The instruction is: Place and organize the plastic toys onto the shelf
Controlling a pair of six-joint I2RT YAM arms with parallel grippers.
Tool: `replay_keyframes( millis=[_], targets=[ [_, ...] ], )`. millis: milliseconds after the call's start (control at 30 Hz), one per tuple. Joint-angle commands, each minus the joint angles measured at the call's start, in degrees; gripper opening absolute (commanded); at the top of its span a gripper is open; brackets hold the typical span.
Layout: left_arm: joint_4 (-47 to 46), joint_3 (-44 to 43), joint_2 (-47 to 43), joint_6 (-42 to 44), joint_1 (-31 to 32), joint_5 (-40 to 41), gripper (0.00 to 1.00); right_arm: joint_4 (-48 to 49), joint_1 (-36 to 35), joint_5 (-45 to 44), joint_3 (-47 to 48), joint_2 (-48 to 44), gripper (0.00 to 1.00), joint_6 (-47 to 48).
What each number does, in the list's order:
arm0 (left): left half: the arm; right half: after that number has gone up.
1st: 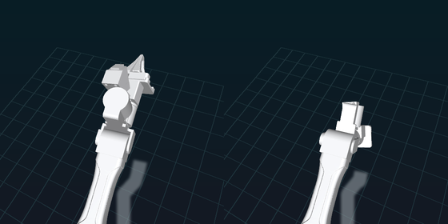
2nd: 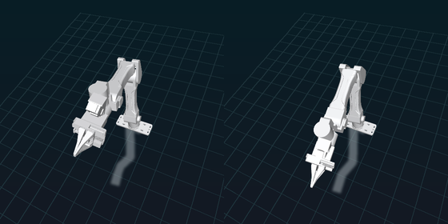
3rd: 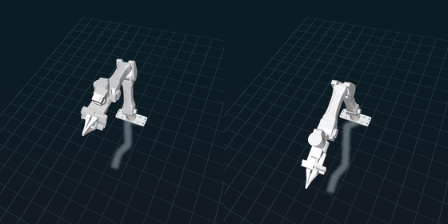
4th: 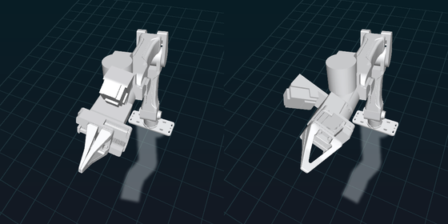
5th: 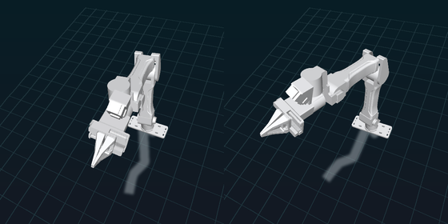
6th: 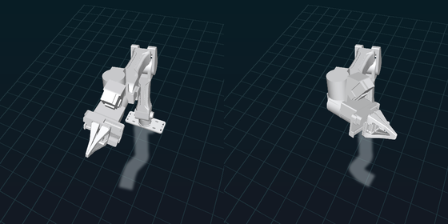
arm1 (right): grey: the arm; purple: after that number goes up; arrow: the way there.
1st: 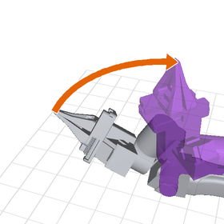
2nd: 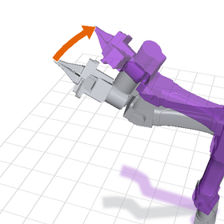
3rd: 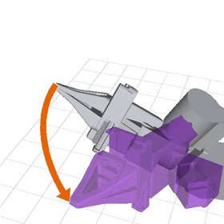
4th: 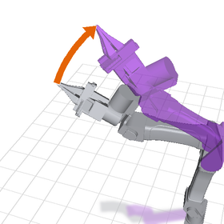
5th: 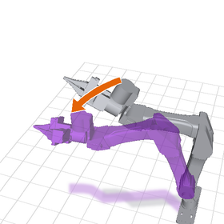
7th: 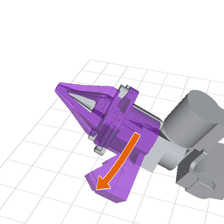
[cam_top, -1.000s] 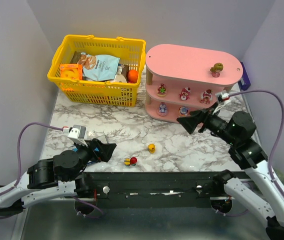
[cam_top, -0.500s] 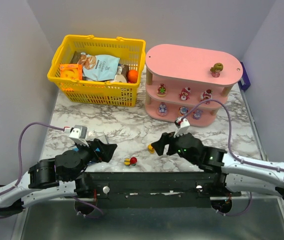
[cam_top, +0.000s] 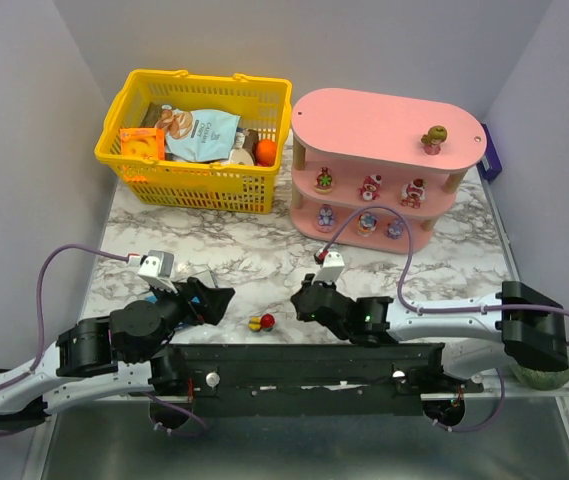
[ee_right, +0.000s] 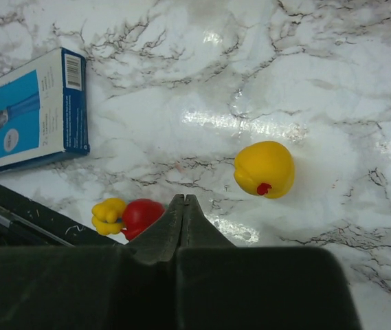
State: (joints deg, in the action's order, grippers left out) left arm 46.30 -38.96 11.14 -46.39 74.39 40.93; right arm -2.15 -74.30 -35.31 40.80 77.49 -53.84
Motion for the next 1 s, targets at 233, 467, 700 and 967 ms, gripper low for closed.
replay_keyframes(
  millis=[233, 467, 700, 967],
  targets=[
    [0.45, 0.20, -0.77, -0.98, 0.67, 1.70, 0.99, 10.94, -1.19, 4.20, -6.25, 6.08, 0.01, -3.55],
    [0.54, 0.29, -0.59, -1.07, 0.76, 1.70, 0.99, 10.85, -1.20, 0.17, -8.01, 8.90, 0.01, -6.97],
    [0.54, 0.46, -0.15, -1.24, 0.76, 1.87, 0.99, 11.38, -1.02, -3.27, -8.10, 11.97, 0.01, -7.50],
    [0.28, 0.90, 0.55, -1.77, 1.02, 1.96, 0.99, 14.54, 0.91, -1.70, -8.01, 16.28, 0.01, -7.50]
  ],
)
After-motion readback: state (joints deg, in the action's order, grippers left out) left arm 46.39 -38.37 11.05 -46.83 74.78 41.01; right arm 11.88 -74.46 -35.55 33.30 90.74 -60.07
